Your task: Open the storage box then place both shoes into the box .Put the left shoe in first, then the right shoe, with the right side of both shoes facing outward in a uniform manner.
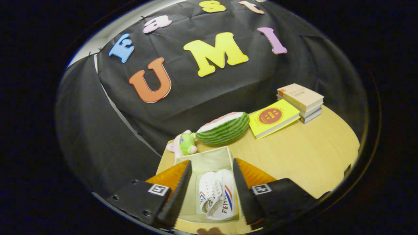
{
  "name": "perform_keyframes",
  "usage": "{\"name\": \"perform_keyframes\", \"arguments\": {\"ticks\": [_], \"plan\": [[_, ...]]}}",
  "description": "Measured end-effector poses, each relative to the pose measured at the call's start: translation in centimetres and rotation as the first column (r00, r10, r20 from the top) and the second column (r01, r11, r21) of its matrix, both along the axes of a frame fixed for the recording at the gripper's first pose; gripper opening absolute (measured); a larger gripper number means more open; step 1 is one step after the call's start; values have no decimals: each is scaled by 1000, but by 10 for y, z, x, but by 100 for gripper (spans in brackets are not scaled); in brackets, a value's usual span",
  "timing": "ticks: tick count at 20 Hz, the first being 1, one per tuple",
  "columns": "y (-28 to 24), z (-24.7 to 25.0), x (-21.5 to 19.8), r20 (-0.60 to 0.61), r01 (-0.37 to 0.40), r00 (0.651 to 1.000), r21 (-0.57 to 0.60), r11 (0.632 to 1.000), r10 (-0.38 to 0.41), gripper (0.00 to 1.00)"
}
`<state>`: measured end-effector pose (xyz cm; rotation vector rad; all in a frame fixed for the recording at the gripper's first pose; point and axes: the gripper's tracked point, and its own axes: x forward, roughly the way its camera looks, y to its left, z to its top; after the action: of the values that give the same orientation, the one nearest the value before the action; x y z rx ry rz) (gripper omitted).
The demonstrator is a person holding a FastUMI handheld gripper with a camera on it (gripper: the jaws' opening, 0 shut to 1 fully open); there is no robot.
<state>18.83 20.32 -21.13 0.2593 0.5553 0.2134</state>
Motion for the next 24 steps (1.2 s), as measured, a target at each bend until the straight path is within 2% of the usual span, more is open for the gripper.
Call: {"name": "perform_keyframes", "arguments": {"ticks": [2, 9, 15, 17, 20, 22, 24], "plan": [[-9, 10, -3, 70, 20, 997, -45, 999, -17, 100], [-24, 53, -37, 228, 21, 974, -133, 991, 10, 100], [-45, 96, -80, 355, 78, 935, -235, 969, 11, 100], [-46, 107, -93, 377, 79, 926, -242, 967, 18, 100], [-68, 133, -118, 456, 126, 890, -246, 961, 0, 100], [-73, 137, -140, 458, 108, 889, -223, 969, 7, 100], [-92, 145, -157, 477, 126, 878, -186, 974, -23, 100]]}}
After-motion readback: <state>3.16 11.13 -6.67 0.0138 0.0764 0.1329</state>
